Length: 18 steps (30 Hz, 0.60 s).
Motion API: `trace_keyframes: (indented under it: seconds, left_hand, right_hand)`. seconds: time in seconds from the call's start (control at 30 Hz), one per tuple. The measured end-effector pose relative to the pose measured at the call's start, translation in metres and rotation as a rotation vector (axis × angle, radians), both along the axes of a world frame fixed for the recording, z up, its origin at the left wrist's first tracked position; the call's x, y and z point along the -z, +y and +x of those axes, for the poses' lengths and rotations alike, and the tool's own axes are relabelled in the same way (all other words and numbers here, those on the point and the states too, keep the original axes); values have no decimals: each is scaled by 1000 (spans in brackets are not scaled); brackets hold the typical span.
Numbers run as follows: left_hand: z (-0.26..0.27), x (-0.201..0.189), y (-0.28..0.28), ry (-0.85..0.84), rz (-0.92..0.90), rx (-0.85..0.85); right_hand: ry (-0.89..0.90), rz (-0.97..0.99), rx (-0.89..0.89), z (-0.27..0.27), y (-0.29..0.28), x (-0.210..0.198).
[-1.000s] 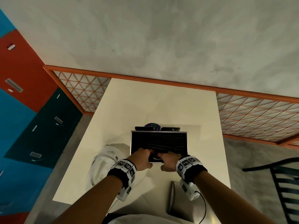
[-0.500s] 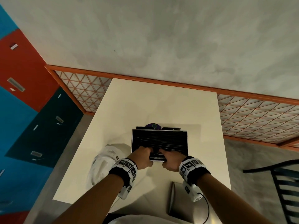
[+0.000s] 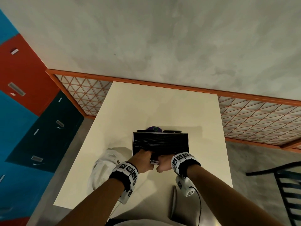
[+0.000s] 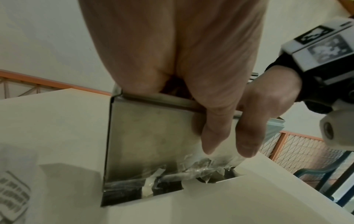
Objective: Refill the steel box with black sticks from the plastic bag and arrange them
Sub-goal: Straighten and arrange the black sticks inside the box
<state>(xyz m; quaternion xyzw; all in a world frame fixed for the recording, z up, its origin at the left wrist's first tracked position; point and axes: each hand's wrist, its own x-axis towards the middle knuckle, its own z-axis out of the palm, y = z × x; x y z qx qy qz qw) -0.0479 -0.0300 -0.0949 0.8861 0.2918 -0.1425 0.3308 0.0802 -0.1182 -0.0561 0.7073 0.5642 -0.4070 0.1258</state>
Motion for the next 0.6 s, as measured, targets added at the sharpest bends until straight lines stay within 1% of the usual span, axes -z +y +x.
trace_keyframes:
  seconds: [0.2, 0.3, 0.4, 0.5, 0.6]
  left_hand:
    - [1, 2, 1, 0, 44, 6]
    - [3, 3, 1, 12, 95, 32]
    - [5, 0, 0, 36, 161, 78]
    - [13, -12, 0, 132, 181, 148]
    - [28, -27, 10, 238, 116, 192]
  right_hand:
    - [57, 57, 28, 6, -3, -1]
    - [37, 118, 19, 10, -5, -2]
    - [13, 112, -9, 12, -2, -4]
    - [23, 105, 13, 16, 2, -9]
    - [21, 114, 38, 22, 5, -15]
